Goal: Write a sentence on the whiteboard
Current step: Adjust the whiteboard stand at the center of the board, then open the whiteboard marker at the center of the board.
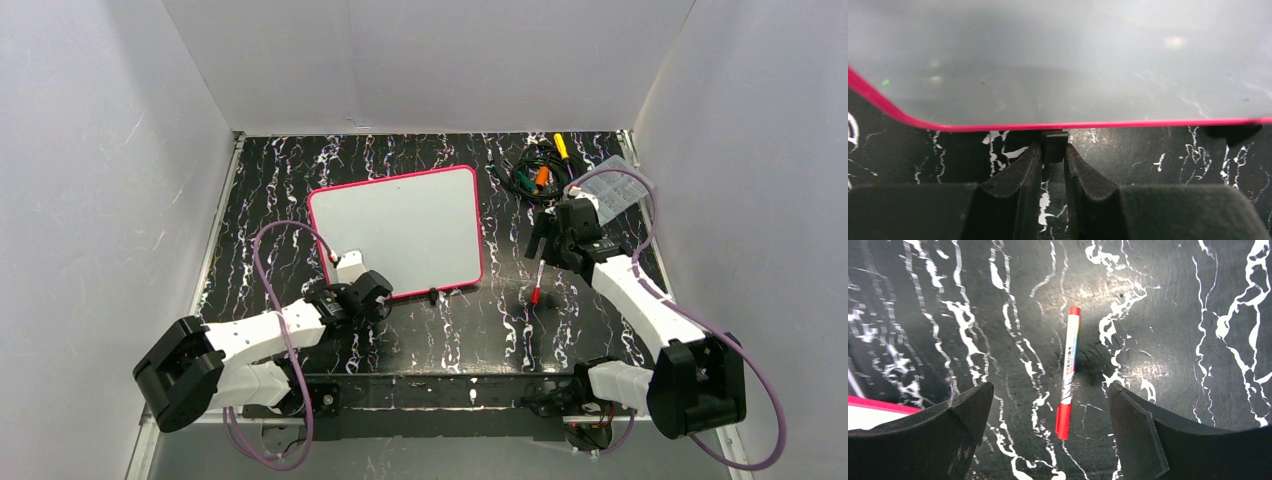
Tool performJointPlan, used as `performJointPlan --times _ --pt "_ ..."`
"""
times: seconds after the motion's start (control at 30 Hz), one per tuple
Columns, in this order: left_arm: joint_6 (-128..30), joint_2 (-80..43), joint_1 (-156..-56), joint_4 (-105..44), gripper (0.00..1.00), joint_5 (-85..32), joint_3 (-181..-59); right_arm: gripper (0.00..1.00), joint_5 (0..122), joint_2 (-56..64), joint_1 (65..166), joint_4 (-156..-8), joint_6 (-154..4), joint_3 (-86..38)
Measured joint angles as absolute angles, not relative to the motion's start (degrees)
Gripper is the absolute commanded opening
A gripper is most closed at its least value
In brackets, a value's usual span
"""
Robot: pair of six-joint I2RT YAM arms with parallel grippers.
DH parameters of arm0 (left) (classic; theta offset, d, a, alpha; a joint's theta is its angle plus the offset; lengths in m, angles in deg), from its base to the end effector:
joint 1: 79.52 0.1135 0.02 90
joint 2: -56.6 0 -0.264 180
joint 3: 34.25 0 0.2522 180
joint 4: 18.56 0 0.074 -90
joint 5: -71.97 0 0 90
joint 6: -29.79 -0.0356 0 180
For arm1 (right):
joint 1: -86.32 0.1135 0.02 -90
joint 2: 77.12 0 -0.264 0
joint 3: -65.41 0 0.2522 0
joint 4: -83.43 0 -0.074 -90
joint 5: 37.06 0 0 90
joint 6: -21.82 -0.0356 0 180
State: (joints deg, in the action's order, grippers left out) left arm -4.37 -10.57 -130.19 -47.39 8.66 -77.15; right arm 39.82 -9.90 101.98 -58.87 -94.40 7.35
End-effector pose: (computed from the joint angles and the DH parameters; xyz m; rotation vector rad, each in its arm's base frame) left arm 0.1461 -0.1531 0.1685 -0.2955 2.3688 -0.2985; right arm 0.2343 0.0573 0.2375 0.3240 2.3403 0.0800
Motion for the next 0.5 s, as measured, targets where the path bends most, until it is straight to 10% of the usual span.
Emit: performJointPlan --times 0.5 --pt "-3.6 -4.2 -131.9 -47.7 0.39 4.8 -78.0 0.58 43.8 5.8 99.4 -63.9 -92.8 9.2"
